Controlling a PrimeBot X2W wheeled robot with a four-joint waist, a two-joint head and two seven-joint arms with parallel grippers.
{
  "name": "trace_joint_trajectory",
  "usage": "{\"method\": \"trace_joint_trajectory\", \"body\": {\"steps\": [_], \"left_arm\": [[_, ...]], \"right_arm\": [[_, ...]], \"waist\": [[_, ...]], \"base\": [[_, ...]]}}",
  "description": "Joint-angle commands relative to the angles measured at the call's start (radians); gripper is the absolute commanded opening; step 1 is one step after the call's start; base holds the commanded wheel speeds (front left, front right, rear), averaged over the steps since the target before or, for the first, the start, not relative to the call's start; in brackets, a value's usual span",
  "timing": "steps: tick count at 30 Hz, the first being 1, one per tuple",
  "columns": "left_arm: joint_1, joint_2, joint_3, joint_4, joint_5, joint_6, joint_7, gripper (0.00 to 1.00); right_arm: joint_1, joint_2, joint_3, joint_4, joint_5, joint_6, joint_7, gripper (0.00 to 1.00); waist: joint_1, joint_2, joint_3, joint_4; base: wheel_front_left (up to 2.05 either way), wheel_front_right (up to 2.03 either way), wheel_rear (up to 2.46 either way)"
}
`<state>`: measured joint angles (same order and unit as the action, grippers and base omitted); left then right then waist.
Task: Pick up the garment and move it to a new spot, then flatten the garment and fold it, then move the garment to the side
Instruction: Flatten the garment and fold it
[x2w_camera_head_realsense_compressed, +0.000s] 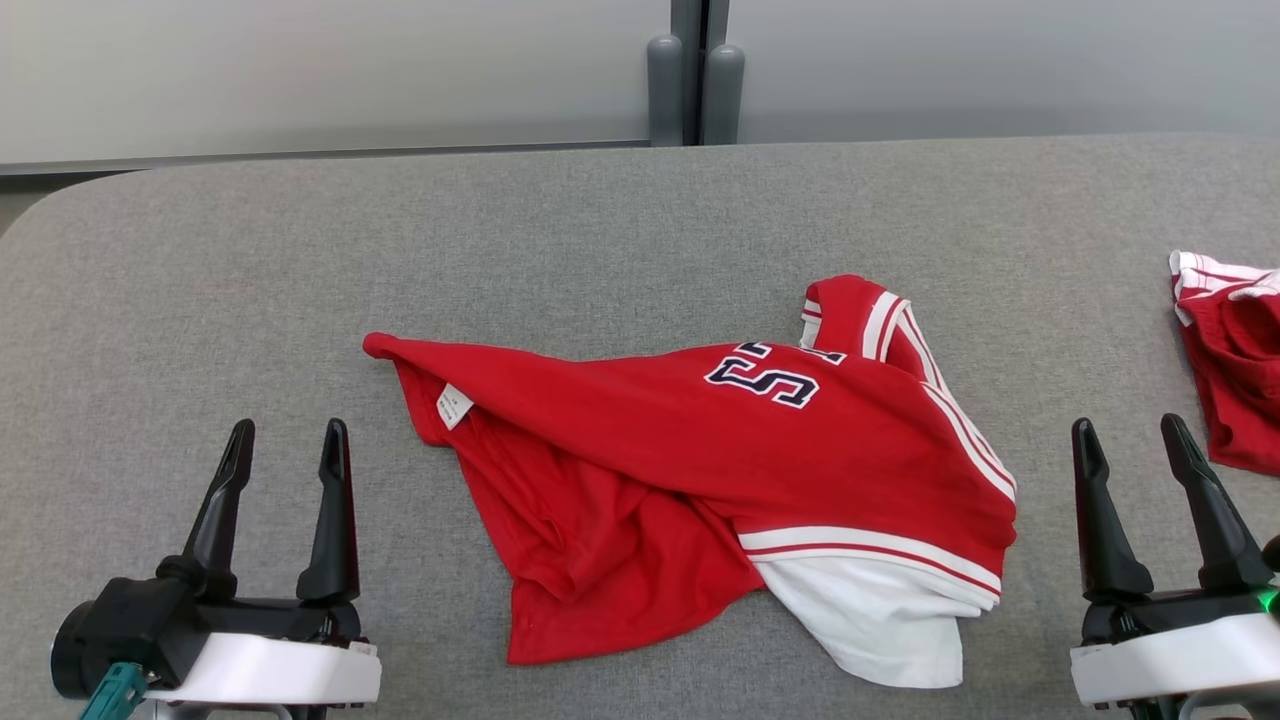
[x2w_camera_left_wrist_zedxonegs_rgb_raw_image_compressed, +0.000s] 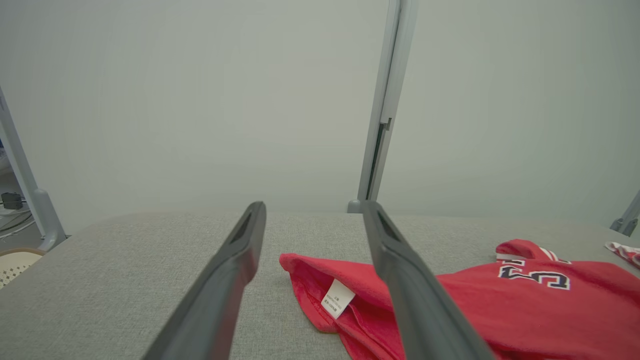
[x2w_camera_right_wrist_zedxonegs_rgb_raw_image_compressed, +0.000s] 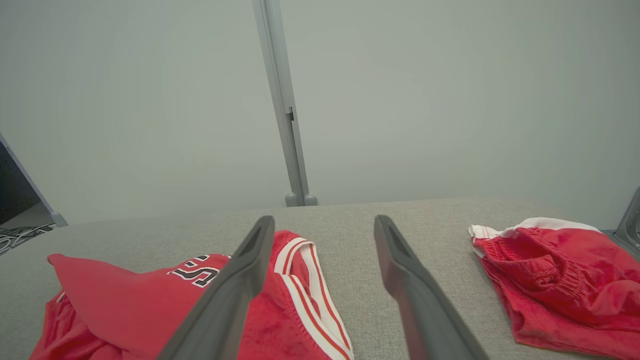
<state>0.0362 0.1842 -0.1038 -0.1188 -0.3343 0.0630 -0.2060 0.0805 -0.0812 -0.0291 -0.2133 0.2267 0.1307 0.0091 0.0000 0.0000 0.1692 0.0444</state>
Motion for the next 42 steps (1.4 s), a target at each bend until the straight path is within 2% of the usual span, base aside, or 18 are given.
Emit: {"method": "trace_joint_trajectory", "body": {"steps": [1,7,13,14,15,18,25,26,27,28,34,42], "left_arm": [[-0.009,0.007,0.000,-0.006,-0.002,0.005,-0.001,1.00],[-0.055,0.013,-0.015,0.015,-0.012,-0.012,0.017,1.00],[-0.217,0.006,-0.046,0.142,-0.057,-0.075,0.058,1.00],[-0.217,0.006,-0.046,0.142,-0.057,-0.075,0.058,1.00],[-0.276,0.001,-0.052,0.227,-0.077,-0.095,0.083,1.00],[-0.365,-0.005,-0.044,0.368,-0.115,-0.117,0.109,1.00],[-0.489,-0.019,-0.009,0.647,-0.190,-0.138,0.137,1.00],[-0.502,-0.021,-0.003,0.679,-0.206,-0.144,0.146,0.72],[-0.514,-0.024,-0.001,0.699,-0.217,-0.153,0.143,0.31],[-0.526,-0.023,0.001,0.720,-0.224,-0.157,0.139,0.00],[-0.579,0.005,-0.013,0.757,-0.227,-0.178,0.081,0.00],[-0.644,0.046,-0.036,0.631,-0.193,-0.186,0.005,0.00]], "right_arm": [[-0.010,0.001,-0.003,-0.005,-0.001,0.000,0.001,1.00],[-0.024,0.003,-0.008,-0.015,-0.009,0.000,0.005,1.00],[-0.063,0.008,0.014,-0.027,-0.012,0.000,0.005,1.00],[-0.063,0.008,0.014,-0.027,-0.012,0.000,0.005,1.00],[-0.078,0.010,0.027,-0.024,-0.013,0.000,0.000,1.00],[-0.096,0.013,0.030,-0.018,-0.012,0.000,-0.007,1.00],[-0.105,0.019,0.020,-0.001,-0.001,0.000,-0.025,1.00],[-0.107,0.019,0.021,0.001,0.000,0.000,-0.028,1.00],[-0.108,0.020,0.020,0.003,0.001,0.000,-0.030,1.00],[-0.109,0.021,0.019,0.005,0.002,0.000,-0.033,1.00],[-0.117,0.024,0.014,0.016,0.009,0.000,-0.046,1.00],[-0.118,0.027,0.003,0.023,0.009,0.000,-0.054,1.00]], "waist": [[0.0000,0.0000,0.003,0.001],[0.0000,0.0000,0.027,0.006],[0.0000,0.0000,0.090,-0.014],[0.0000,0.0000,0.090,-0.014],[0.0000,0.0000,0.109,-0.028],[0.0000,0.0000,0.138,-0.046],[0.0000,0.0000,0.161,-0.073],[0.0000,0.0000,0.163,-0.077],[0.0000,0.0000,0.165,-0.079],[0.0000,0.0000,0.166,-0.081],[0.0000,0.0000,0.168,-0.085],[0.0000,0.0000,0.155,-0.078]], "base": [[0.00,0.00,0.00],[0.00,0.00,0.00],[0.00,0.00,0.00],[0.00,0.00,0.00],[0.00,0.00,0.00],[0.00,0.00,0.00],[0.00,0.00,0.00],[0.00,0.00,0.00],[0.00,0.00,0.00],[0.00,0.00,0.00],[0.00,0.00,0.00],[0.00,0.00,0.00]]}}
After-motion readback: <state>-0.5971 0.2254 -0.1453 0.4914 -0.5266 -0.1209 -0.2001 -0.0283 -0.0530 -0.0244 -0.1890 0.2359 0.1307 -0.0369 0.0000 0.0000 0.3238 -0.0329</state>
